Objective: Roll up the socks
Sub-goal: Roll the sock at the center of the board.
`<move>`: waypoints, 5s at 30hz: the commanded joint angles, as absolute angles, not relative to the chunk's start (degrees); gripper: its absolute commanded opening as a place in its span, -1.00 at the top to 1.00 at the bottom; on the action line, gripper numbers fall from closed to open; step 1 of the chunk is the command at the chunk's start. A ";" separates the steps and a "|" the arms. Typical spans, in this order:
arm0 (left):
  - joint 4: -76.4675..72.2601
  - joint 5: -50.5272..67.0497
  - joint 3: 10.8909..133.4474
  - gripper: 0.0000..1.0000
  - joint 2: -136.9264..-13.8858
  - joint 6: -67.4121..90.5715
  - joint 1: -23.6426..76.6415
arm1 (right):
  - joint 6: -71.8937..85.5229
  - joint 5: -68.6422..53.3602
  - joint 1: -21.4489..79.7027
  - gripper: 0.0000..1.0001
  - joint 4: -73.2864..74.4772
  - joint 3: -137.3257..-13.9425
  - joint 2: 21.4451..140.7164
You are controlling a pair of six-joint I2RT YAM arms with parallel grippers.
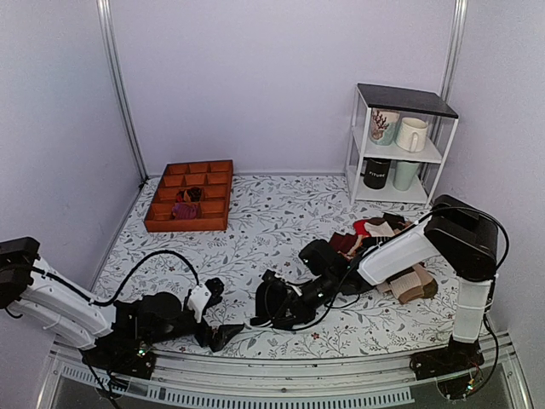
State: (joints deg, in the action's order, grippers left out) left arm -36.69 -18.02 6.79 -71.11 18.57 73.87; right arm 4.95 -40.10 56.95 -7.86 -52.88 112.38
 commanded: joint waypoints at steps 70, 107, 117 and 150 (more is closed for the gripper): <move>-39.34 5.71 20.15 1.00 -102.43 17.15 67.61 | 9.07 -40.01 53.55 0.50 -6.61 -48.64 108.07; -27.56 16.87 23.18 1.00 -114.10 29.52 65.20 | -18.34 -14.35 64.92 0.07 -31.20 -29.80 98.25; -28.74 17.11 23.69 1.00 -115.55 29.44 65.03 | -15.08 -13.12 64.92 0.49 -27.68 -31.75 100.36; -29.77 18.81 23.73 1.00 -117.49 29.45 64.38 | -21.19 -14.17 64.95 0.15 -30.79 -30.97 99.48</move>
